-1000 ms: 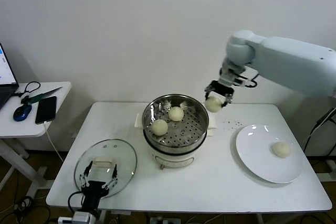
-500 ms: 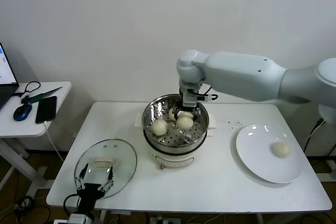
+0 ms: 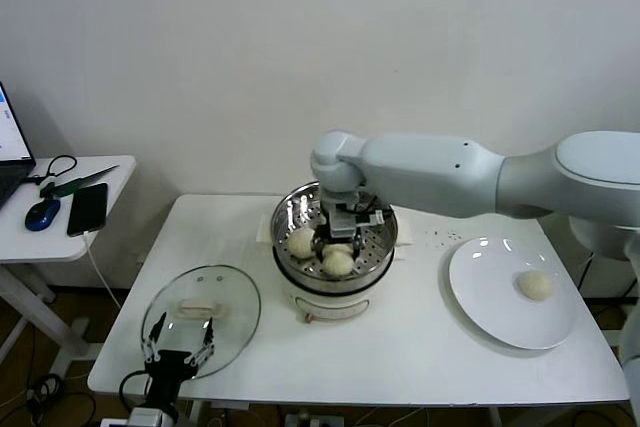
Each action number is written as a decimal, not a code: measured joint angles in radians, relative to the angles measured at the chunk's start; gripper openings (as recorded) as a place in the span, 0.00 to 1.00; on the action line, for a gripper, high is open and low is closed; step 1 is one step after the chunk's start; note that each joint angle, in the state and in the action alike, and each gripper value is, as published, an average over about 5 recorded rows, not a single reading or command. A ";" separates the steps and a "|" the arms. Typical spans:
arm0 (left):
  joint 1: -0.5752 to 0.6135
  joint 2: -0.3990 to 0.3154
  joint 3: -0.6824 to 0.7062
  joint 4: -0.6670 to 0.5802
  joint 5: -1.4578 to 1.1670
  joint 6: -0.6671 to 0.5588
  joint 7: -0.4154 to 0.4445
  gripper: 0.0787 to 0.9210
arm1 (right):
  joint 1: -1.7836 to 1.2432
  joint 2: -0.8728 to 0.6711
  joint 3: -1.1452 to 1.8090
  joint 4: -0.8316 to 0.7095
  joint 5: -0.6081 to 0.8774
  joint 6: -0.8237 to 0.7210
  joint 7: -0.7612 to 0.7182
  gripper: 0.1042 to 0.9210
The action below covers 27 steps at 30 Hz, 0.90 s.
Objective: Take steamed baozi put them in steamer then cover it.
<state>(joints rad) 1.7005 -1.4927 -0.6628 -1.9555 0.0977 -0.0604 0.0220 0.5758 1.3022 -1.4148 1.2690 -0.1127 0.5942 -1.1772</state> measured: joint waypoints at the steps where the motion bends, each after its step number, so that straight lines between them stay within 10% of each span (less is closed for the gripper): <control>1: 0.000 0.000 0.000 0.000 0.000 0.000 0.000 0.88 | -0.002 0.000 0.000 0.001 -0.002 0.000 0.000 0.73; 27: 0.006 0.013 -0.006 -0.001 -0.014 -0.008 -0.001 0.88 | 0.133 -0.210 0.011 -0.015 0.055 -0.084 0.014 0.88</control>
<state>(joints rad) 1.7068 -1.4798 -0.6686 -1.9564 0.0841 -0.0688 0.0206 0.7088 1.0922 -1.4040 1.2543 -0.0574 0.5101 -1.1628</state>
